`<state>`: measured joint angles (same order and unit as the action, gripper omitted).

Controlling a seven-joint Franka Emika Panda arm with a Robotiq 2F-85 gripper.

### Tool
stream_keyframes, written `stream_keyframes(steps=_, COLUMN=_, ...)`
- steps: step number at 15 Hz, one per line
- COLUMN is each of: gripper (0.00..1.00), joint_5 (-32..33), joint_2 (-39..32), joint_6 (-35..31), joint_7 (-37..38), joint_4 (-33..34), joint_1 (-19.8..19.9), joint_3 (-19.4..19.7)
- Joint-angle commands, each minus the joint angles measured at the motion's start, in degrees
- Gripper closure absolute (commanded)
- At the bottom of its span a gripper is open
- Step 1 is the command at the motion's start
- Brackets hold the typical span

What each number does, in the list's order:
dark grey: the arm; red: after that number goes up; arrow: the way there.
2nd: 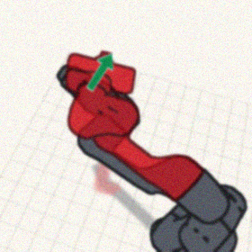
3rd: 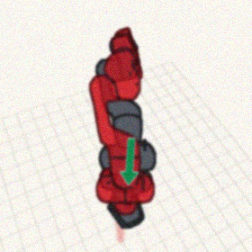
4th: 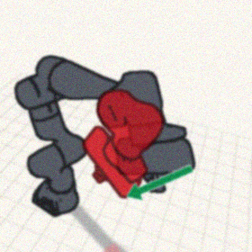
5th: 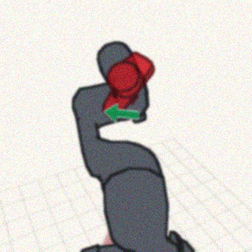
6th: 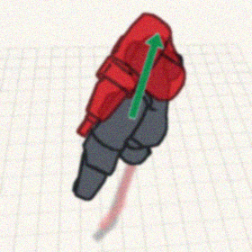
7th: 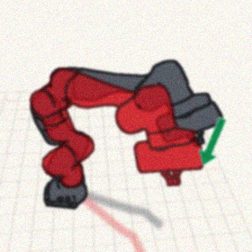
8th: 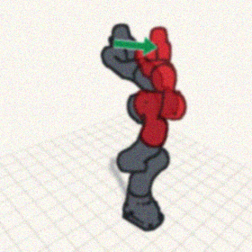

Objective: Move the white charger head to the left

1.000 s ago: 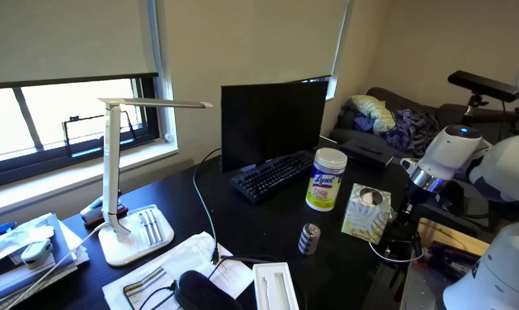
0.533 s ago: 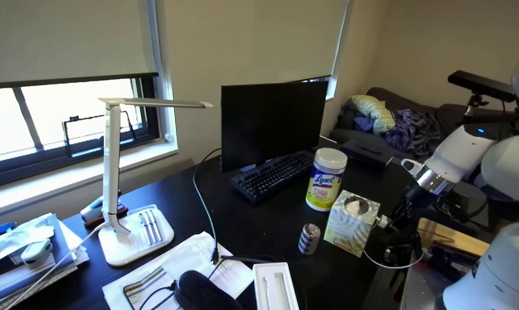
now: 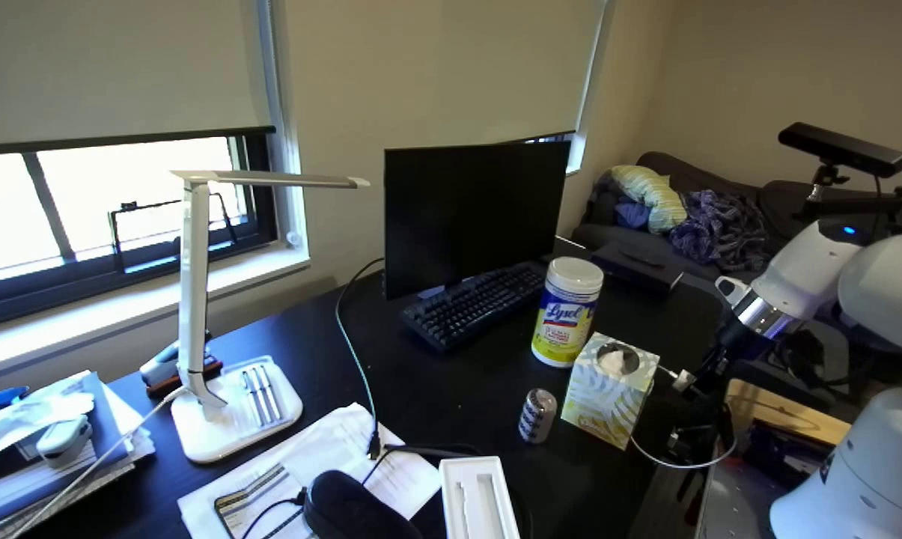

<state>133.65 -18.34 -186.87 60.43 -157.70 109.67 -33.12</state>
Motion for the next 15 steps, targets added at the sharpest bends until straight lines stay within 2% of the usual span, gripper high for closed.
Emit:
stream_keyframes(steps=1, gripper=0.77, joint_5=-4.03, joint_2=-1.11, joint_6=4.1, joint_7=3.03, joint_4=1.56, joint_1=2.09, joint_3=-1.84)
stream_keyframes(steps=2, gripper=0.77, joint_5=-5.27, joint_2=-0.29, joint_6=5.41, joint_7=3.53, joint_4=0.77, joint_1=1.15, joint_3=-2.13)
stream_keyframes(steps=5, gripper=0.77, joint_5=-5.8, joint_2=1.01, joint_6=8.07, joint_7=5.0, joint_4=-1.14, joint_1=0.15, joint_3=-6.22)
stream_keyframes(steps=6, gripper=0.77, joint_5=-5.02, joint_2=1.45, joint_6=8.65, joint_7=6.78, joint_4=-1.53, joint_1=1.2, joint_3=-9.78)
stream_keyframes(steps=7, gripper=0.77, joint_5=-5.09, joint_2=2.2, joint_6=9.24, joint_7=7.45, joint_4=-2.62, joint_1=0.62, joint_3=-11.53)
stream_keyframes(steps=8, gripper=0.77, joint_5=-3.91, joint_2=2.48, joint_6=8.95, joint_7=9.72, joint_4=-3.01, joint_1=2.43, joint_3=-15.64)
stream_keyframes(steps=9, gripper=0.77, joint_5=-2.86, joint_2=1.96, joint_6=8.36, joint_7=11.4, joint_4=-2.05, joint_1=-2.99, joint_3=-12.83)
stream_keyframes(steps=10, gripper=0.77, joint_5=-1.05, joint_2=2.14, joint_6=7.46, joint_7=14.09, joint_4=-1.43, joint_1=-4.54, joint_3=-13.41)
stream_keyframes(steps=11, gripper=0.52, joint_5=-3.73, joint_2=-0.09, joint_6=7.75, joint_7=8.56, joint_4=-1.47, joint_1=-1.34, joint_3=-12.51)
stream_keyframes(steps=13, gripper=0.52, joint_5=-2.73, joint_2=0.28, joint_6=7.75, joint_7=11.36, joint_4=-1.27, joint_1=-4.29, joint_3=-12.75)
stream_keyframes(steps=15, gripper=0.52, joint_5=-2.68, joint_2=0.66, joint_6=7.75, joint_7=11.76, joint_4=-1.26, joint_1=-4.86, joint_3=-12.77)
